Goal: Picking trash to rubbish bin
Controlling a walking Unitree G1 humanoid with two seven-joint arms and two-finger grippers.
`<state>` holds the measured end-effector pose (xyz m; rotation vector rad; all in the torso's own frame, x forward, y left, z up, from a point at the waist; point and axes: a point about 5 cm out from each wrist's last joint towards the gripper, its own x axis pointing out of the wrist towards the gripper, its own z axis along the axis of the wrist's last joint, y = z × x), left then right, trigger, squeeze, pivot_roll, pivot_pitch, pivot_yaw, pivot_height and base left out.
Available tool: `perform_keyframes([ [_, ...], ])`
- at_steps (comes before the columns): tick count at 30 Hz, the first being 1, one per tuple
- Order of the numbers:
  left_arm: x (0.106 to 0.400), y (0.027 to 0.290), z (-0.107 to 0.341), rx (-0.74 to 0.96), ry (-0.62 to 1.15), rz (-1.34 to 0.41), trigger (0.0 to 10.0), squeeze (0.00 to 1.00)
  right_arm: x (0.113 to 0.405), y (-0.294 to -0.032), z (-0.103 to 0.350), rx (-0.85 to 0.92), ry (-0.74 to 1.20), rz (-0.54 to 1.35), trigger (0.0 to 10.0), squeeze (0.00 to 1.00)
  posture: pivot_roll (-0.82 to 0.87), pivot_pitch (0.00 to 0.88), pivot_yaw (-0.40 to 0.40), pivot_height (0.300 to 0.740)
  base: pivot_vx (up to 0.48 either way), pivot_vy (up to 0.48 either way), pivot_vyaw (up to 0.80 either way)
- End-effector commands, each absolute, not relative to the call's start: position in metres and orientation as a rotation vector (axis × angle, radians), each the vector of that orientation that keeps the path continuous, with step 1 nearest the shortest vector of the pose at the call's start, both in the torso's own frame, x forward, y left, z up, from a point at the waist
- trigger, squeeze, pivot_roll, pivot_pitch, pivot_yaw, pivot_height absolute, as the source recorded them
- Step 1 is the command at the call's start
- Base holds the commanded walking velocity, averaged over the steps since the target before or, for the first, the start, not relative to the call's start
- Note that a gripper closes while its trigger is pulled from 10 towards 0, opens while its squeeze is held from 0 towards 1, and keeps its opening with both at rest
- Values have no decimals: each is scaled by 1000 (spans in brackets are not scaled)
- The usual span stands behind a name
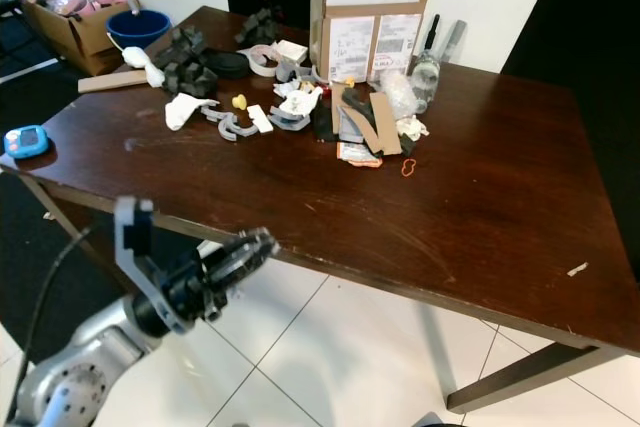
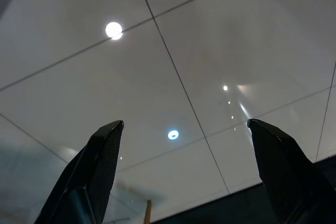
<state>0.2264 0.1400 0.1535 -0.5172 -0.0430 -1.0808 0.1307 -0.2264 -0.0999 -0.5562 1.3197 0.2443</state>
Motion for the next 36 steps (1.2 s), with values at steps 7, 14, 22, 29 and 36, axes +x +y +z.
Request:
perform_keyframes([
  [7, 215, 160, 70, -328, 331, -893, 10000, 0, 121, -214, -106, -510, 1348, 249, 10000, 0, 264, 139, -89, 740, 0, 0, 0],
  [14, 214, 176, 36, -258, 446, -723, 10000, 0, 127, -214, -103, -513, 1338, 255, 10000, 0, 260, 141, -84, 740, 0, 0, -686],
  [22, 206, 188, 12, -232, 515, -644, 10000, 0, 122, -224, -103, -532, 1359, 271, 10000, 0, 260, 143, -86, 740, 0, 0, -800],
  [29, 227, 174, 26, -168, 365, -626, 10000, 0, 118, -226, -104, -534, 1370, 278, 10000, 0, 257, 141, -86, 740, 0, 0, -800],
  [36, 248, 140, 54, -176, 195, -691, 10000, 0, 117, -225, -104, -539, 1374, 285, 10000, 0, 247, 122, -84, 740, 0, 0, -800],
])
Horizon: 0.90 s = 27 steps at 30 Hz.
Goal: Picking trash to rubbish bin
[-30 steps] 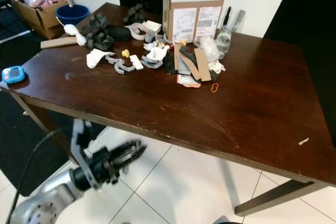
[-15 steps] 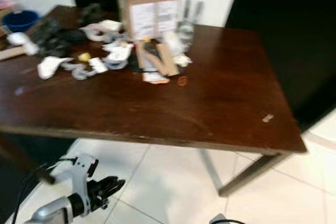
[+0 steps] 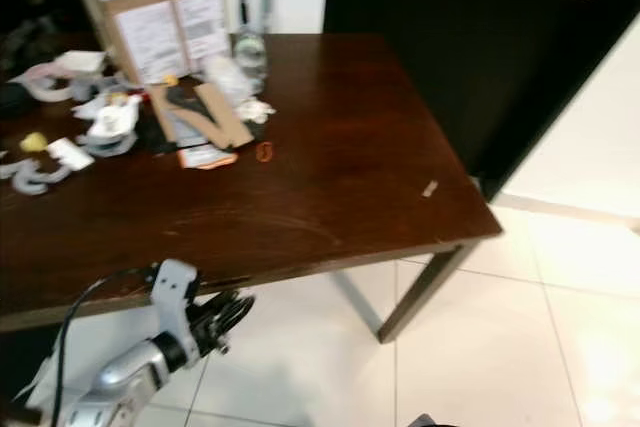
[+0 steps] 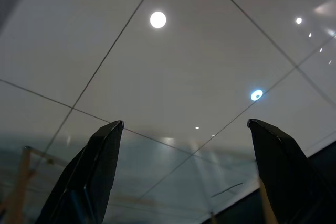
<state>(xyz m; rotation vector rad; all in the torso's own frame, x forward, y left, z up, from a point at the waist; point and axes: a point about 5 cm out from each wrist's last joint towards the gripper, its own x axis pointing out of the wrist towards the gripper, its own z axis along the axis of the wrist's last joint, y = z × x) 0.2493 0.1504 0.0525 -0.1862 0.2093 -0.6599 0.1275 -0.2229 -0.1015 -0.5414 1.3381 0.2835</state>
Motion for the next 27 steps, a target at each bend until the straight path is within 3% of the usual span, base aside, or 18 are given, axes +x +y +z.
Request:
perform_keyframes([
  [1, 249, 135, 56, -175, 186, -711, 10000, 0, 116, -225, -104, -539, 1374, 285, 10000, 0, 247, 122, -84, 740, 0, 0, -800],
  [6, 249, 121, 60, -179, 170, -776, 10000, 0, 115, -224, -105, -536, 1376, 286, 10000, 0, 239, 115, -82, 740, 0, 0, -800],
  [9, 241, 99, 71, -224, 129, -925, 10000, 0, 114, -223, -105, -531, 1378, 288, 10000, 0, 234, 106, -81, 740, 0, 0, -800],
  [18, 233, 82, 87, -218, 90, -1092, 10000, 0, 115, -223, -105, -532, 1378, 287, 10000, 0, 227, 103, -76, 740, 0, 0, -800],
  [20, 235, 82, 90, -213, 77, -1086, 10000, 0, 115, -223, -105, -532, 1378, 286, 10000, 0, 225, 102, -74, 740, 0, 0, -800],
  [23, 256, 90, 98, -176, -1, -918, 10000, 0, 116, -224, -105, -529, 1377, 283, 10000, 0, 224, 104, -71, 740, 0, 0, -800],
  [27, 269, 97, 105, -174, -47, -820, 10000, 0, 116, -225, -105, -528, 1377, 281, 10000, 0, 223, 107, -71, 740, 0, 0, -800],
])
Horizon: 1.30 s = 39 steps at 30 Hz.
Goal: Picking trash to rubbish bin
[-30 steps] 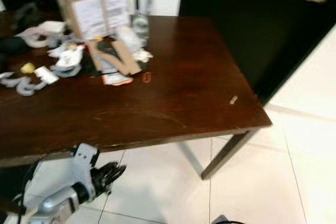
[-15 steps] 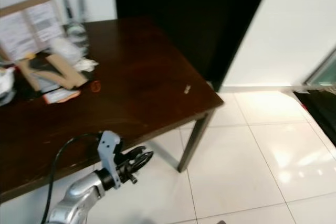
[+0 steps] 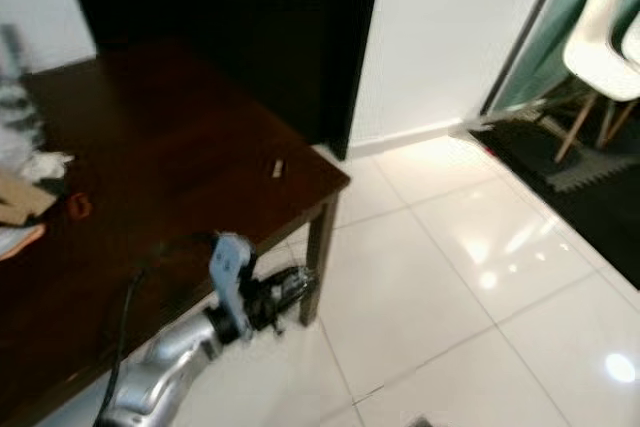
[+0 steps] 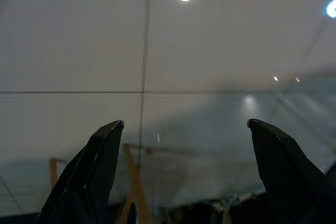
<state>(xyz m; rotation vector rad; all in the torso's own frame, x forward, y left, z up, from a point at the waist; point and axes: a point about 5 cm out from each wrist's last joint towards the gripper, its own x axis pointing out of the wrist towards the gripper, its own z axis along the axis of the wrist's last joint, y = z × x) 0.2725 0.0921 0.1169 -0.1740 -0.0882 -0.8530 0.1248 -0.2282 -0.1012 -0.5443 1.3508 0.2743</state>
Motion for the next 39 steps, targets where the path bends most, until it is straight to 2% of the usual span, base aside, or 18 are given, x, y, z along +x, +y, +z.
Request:
perform_keyframes([
  [1, 271, 98, 107, -174, -57, -800, 10000, 0, 116, -226, -104, -527, 1377, 280, 10000, 0, 223, 107, -71, 740, 0, 0, -800],
  [10, 270, 92, 110, -142, -48, -832, 10000, 0, 118, -228, -103, -523, 1375, 273, 10000, 0, 214, 115, -67, 740, 0, 0, -800],
  [20, 275, 91, 108, -131, -45, -808, 10000, 0, 118, -213, -107, -503, 1366, 278, 10000, 0, 207, 117, -62, 740, 0, 0, -800],
  [31, 279, 91, 105, -75, -23, -827, 10000, 0, 122, -223, -103, -487, 1333, 232, 10000, 0, 214, 86, -40, 740, 0, 0, -800],
  [36, 283, 95, 104, -46, -12, -833, 10000, 0, 132, -211, -103, -448, 1291, 216, 10000, 0, 213, 54, 18, 740, 0, 0, -800],
  [39, 286, 98, 108, -25, -10, -855, 10000, 0, 136, -192, -105, -414, 1273, 227, 10000, 0, 214, 47, 46, 740, 0, 0, -800],
])
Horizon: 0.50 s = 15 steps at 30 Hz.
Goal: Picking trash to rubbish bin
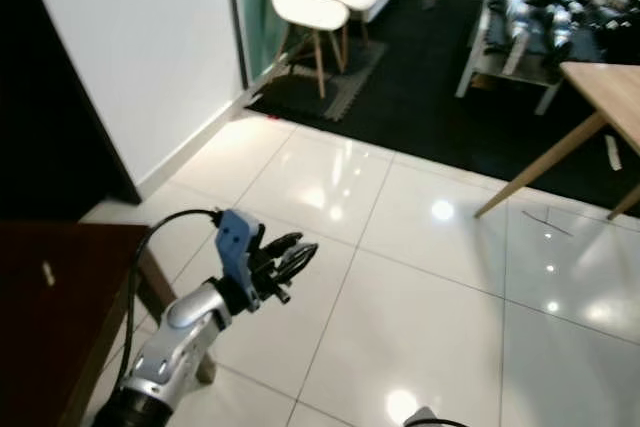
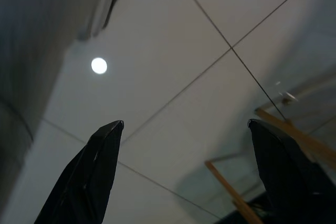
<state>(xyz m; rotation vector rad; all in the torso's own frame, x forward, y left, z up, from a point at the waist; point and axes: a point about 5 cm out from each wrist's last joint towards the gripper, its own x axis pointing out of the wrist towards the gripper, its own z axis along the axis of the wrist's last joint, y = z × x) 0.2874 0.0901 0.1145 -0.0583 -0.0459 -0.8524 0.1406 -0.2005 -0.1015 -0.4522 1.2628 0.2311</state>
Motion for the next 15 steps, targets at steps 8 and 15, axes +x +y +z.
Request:
perform_keyframes([
  [8, 290, 104, 112, -1, -13, -862, 10000, 0, 133, -171, -108, -363, 1274, 233, 10000, 0, 207, 44, 55, 740, 0, 0, -800],
  [15, 291, 98, 112, -14, -27, -865, 10000, 0, 138, -186, -104, -394, 1272, 229, 10000, 0, 200, 39, 35, 740, 0, 0, -800],
])
